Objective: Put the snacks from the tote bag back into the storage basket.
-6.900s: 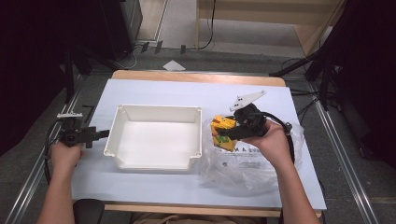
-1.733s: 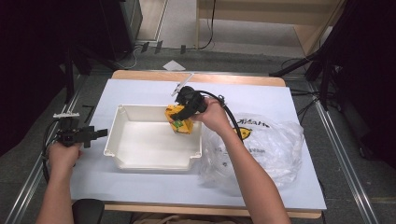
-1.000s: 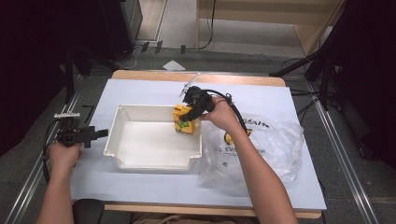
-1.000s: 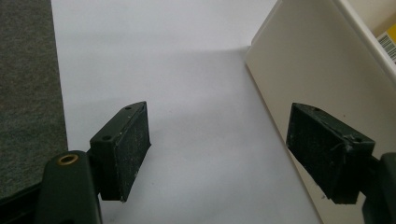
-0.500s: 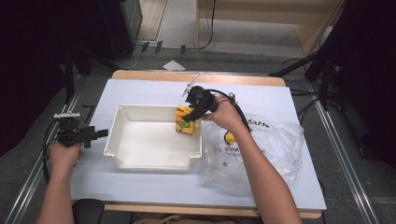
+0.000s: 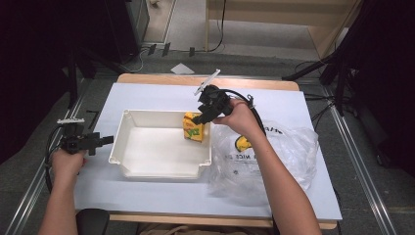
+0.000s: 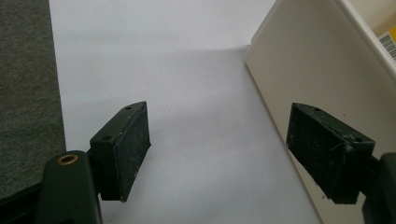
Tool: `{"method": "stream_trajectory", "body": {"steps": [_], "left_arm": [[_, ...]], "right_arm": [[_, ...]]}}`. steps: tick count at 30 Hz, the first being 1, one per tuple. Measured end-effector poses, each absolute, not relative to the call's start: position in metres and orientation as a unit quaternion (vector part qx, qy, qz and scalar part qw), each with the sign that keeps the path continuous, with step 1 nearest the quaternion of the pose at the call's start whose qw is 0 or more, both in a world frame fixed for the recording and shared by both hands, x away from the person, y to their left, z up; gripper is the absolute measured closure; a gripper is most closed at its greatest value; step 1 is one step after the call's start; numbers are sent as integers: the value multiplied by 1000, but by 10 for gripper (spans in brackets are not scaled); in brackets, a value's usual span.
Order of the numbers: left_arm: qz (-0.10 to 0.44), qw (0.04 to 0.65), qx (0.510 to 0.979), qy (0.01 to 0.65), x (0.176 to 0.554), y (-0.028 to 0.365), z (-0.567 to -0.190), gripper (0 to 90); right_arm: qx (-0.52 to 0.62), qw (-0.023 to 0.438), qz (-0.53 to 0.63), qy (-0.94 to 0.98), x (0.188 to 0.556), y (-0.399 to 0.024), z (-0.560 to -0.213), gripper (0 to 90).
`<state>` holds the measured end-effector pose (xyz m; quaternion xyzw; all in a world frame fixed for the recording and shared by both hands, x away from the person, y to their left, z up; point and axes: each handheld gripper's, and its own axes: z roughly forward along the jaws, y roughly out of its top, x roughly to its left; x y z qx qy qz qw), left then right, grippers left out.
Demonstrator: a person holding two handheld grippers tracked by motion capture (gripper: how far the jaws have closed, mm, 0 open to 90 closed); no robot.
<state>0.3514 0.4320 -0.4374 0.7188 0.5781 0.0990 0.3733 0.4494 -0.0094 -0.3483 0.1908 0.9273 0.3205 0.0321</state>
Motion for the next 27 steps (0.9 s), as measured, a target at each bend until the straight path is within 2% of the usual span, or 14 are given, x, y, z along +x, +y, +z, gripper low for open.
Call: {"method": "stream_trajectory", "body": {"steps": [5, 6, 8, 10, 13, 27], "left_arm": [[98, 373, 719, 578, 351, 432, -437, 228], [99, 374, 718, 578, 351, 432, -437, 228], [101, 374, 717, 579, 351, 431, -437, 228], [101, 376, 717, 578, 351, 431, -437, 228], [100, 375, 717, 578, 351, 431, -437, 227], [100, 374, 719, 578, 351, 431, -437, 228]], "right_arm": [[189, 35, 333, 923, 440, -14, -338, 529], [189, 34, 343, 919, 431, -15, -335, 604], [187, 35, 343, 920, 425, -14, -336, 657], [189, 35, 341, 920, 419, -14, -340, 780], [195, 14, 345, 918, 417, -15, -348, 898], [221, 0, 317, 922, 415, -10, -386, 900]]}}
